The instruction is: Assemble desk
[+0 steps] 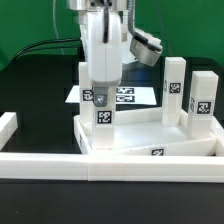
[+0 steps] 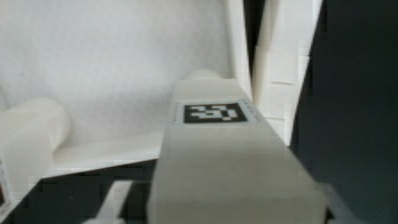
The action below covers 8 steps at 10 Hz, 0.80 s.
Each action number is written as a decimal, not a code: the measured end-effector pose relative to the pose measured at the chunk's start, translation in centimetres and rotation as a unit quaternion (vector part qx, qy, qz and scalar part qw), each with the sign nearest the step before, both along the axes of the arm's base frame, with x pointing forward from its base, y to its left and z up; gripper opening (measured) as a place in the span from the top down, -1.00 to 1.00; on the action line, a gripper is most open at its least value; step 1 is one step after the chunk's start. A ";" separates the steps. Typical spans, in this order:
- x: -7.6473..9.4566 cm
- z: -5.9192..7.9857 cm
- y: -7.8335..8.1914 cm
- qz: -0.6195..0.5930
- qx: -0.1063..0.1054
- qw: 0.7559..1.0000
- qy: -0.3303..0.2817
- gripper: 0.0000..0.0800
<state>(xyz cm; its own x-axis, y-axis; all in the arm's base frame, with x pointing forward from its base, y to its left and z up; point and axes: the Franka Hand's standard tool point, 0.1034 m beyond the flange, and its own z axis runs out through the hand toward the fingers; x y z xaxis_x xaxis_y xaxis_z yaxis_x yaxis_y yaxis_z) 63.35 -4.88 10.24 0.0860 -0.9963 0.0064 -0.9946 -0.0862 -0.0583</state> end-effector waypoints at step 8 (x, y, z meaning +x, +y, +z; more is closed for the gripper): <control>0.5 0.0 1.5 0.288 -0.022 0.957 -0.007 -0.62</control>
Offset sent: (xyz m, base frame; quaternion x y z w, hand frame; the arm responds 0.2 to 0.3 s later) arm 0.0048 0.0038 0.0062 -0.0118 -0.0026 -0.1218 0.9925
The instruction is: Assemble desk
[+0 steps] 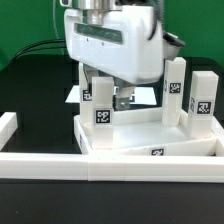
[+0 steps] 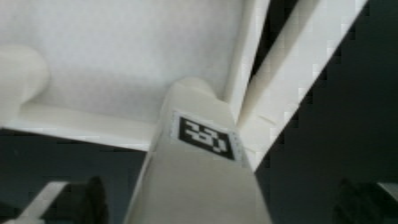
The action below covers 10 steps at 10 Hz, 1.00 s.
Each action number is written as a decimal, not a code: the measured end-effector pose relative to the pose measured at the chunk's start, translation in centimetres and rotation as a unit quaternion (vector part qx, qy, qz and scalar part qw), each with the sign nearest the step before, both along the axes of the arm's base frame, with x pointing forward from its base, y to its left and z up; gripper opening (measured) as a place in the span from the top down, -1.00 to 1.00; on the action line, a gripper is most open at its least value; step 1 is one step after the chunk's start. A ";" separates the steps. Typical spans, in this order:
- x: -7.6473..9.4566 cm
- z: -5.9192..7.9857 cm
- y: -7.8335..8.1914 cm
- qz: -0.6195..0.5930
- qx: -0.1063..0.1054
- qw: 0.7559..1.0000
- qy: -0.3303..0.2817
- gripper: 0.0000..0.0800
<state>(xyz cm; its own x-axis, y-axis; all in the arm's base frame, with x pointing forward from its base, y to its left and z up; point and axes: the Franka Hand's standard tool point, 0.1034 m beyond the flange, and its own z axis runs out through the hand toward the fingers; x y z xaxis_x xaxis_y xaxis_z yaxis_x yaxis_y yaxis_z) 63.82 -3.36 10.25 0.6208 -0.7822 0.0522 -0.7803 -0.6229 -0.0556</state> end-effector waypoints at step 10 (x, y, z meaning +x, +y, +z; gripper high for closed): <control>-0.1 0.1 -0.6 0.415 -0.037 0.909 0.007 -0.62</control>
Offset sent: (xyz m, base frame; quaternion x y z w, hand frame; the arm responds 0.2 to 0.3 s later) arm 0.0000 0.0000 0.0000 0.0000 0.0000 -0.1296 0.9916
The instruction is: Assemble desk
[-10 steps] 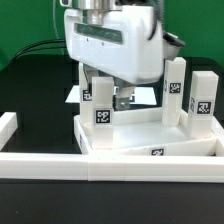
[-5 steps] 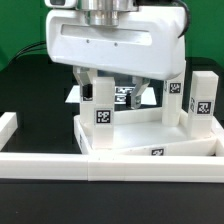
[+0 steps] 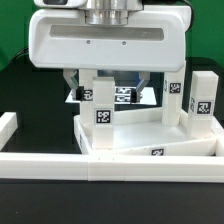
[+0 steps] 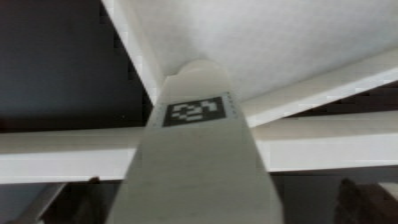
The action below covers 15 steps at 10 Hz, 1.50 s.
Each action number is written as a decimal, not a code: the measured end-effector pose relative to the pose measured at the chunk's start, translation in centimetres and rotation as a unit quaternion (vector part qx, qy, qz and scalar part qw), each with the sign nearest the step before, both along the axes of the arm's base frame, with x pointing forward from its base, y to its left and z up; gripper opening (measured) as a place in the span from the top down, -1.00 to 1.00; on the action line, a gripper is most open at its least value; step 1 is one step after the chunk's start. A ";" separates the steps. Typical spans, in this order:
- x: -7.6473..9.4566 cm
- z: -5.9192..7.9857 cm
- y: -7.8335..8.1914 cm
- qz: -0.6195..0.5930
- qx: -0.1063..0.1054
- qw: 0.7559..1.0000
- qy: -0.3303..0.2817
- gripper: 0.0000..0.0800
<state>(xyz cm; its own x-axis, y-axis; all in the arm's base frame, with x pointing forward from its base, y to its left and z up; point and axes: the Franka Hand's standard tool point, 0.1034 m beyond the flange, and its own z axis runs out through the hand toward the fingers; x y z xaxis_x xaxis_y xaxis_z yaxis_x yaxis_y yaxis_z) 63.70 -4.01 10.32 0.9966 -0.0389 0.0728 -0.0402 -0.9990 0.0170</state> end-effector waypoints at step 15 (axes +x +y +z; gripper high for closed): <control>-0.2 -0.2 0.3 -0.360 0.024 0.933 -0.011 0.28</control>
Offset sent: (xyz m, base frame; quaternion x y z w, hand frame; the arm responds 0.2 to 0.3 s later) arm 0.0000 0.0000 0.0000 0.0000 0.0000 0.0000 1.0000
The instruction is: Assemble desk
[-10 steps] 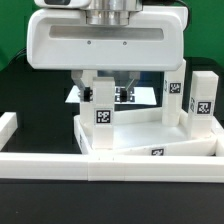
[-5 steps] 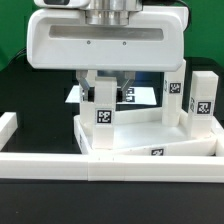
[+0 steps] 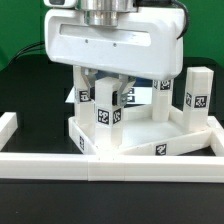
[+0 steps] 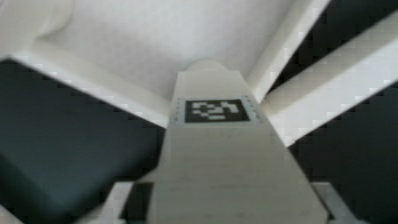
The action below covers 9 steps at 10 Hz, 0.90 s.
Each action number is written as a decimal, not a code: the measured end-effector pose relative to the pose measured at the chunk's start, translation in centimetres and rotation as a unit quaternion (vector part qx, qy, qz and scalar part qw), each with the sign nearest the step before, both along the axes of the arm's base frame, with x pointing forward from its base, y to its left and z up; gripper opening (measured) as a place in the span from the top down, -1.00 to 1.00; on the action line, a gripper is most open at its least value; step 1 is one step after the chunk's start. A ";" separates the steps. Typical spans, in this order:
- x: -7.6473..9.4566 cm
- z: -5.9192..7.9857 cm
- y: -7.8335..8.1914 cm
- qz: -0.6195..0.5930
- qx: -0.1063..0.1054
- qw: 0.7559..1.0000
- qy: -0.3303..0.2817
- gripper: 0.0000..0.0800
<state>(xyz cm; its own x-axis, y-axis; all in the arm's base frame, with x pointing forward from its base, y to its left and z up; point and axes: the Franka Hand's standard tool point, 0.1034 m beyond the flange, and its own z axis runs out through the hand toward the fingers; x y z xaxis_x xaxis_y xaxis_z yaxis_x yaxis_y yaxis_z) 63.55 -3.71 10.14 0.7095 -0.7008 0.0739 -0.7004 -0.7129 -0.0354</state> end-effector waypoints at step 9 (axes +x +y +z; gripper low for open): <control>0.2 0.0 0.8 0.017 0.002 1.000 0.005 -0.59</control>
Offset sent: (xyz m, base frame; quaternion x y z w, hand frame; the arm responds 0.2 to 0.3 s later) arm 0.0000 0.0000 0.0000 0.0000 0.0000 0.1296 0.9916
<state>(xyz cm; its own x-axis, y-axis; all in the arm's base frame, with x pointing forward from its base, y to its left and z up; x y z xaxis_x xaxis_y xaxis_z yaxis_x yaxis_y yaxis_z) 63.74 -2.91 10.16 0.7333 -0.6769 0.0647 -0.6764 -0.7358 -0.0316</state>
